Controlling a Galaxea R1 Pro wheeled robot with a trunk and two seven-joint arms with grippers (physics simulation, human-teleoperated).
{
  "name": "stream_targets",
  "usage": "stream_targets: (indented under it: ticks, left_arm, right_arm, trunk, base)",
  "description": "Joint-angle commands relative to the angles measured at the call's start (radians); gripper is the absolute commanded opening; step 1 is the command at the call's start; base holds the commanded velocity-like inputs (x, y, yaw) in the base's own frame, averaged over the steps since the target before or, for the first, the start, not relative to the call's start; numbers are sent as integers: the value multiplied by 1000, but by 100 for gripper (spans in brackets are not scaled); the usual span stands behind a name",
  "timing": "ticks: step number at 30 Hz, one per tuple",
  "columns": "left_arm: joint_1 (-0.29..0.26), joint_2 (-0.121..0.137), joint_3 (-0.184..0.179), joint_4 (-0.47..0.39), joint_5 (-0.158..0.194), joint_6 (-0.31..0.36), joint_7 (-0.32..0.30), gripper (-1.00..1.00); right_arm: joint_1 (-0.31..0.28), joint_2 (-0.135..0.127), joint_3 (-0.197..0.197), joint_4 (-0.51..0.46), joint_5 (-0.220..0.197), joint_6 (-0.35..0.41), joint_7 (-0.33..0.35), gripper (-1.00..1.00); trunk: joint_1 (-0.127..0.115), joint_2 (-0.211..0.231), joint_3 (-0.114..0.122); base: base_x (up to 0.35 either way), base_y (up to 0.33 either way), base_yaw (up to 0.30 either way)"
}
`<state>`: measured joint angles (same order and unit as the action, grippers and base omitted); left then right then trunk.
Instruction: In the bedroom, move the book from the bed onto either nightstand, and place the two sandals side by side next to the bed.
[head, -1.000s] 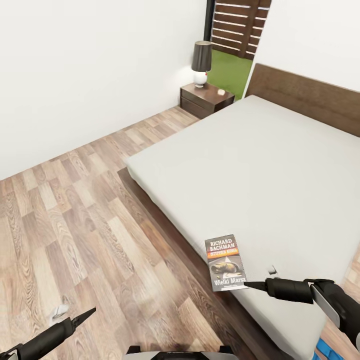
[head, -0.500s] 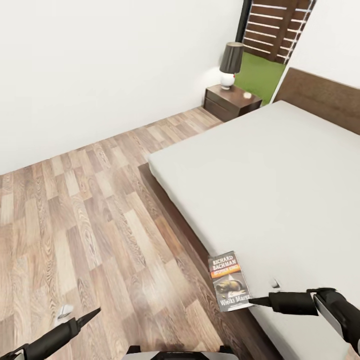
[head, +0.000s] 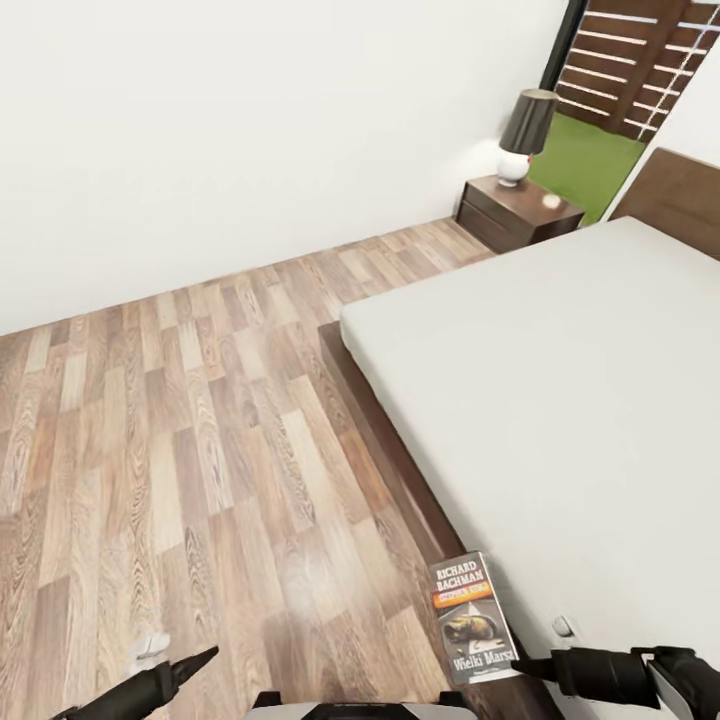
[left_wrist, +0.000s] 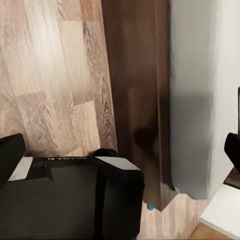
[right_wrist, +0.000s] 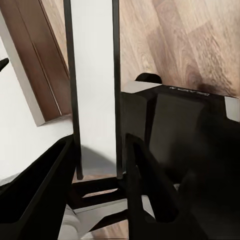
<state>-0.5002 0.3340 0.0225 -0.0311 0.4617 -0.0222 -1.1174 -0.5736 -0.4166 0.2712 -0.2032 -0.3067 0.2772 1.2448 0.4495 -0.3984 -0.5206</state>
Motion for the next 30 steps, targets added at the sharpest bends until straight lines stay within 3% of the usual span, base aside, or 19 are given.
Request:
stream_targets:
  ticks: [1,4,7,9,11,12,13,15,16,18,21,24,30]
  left_arm:
    - [-1,-2,4,4,-10,-18,10,100]
    - [4,-36,4,11,-53,-76,134,100]
    - [6,-61,4,11,-84,-84,206,100]
    - [6,-71,4,11,-124,-87,238,100]
    - [6,-78,4,11,-191,-88,264,100]
    - [6,-80,4,11,-203,-88,271,100]
    - [6,-91,4,11,-233,-88,307,100]
    - [6,-99,4,11,-246,-89,341,100]
    - [6,-102,4,11,-248,-89,346,100]
    - [6,-110,5,11,-253,-90,362,100]
    - [6,-114,5,11,-254,-89,370,100]
    - [6,-115,5,11,-255,-88,373,100]
    - [6,-116,5,11,-255,-89,373,100]
  right_arm:
    - [0,-1,6,0,-11,10,1,-100]
    - [0,-1,5,-3,-11,9,2,-100]
    - [0,0,3,-10,-11,18,2,-100]
    - [-1,0,1,-30,-12,24,2,-100]
    - [-1,1,1,-131,-14,86,1,-100]
    - [-1,2,1,-157,-14,109,0,-100]
    - [-1,22,0,-250,-17,197,-2,-100]
    - [-2,86,0,-322,-16,253,-3,-100]
    - [-2,107,0,-335,-15,262,-4,-100]
    - [-3,209,-1,-368,-12,284,-10,-100]
    - [-3,291,1,-375,-11,291,-109,-100]
    - [-3,323,3,-376,-10,293,-198,-100]
    - [-3,333,3,-377,-10,292,-227,-100]
  trunk:
    - [1,-2,-1]
    - [1,-2,-1]
    - [1,-2,-1]
    - [1,-2,-1]
    - [1,-2,-1]
    - [1,-2,-1]
    - [1,-2,-2]
    - [1,-2,-2]
    - [1,-2,-3]
    - [1,-2,-4]
    - [1,-2,-5]
    - [1,-2,-6]
    - [1,-2,-8]
  base:
    - [0,0,297]
    - [0,0,297]
    - [0,0,297]
    - [0,0,297]
    - [0,0,296]
    - [0,0,295]
    - [0,0,294]
    - [0,0,293]
    - [0,0,292]
    - [0,0,292]
    - [0,0,292]
    - [0,0,292]
    - [0,0,292]
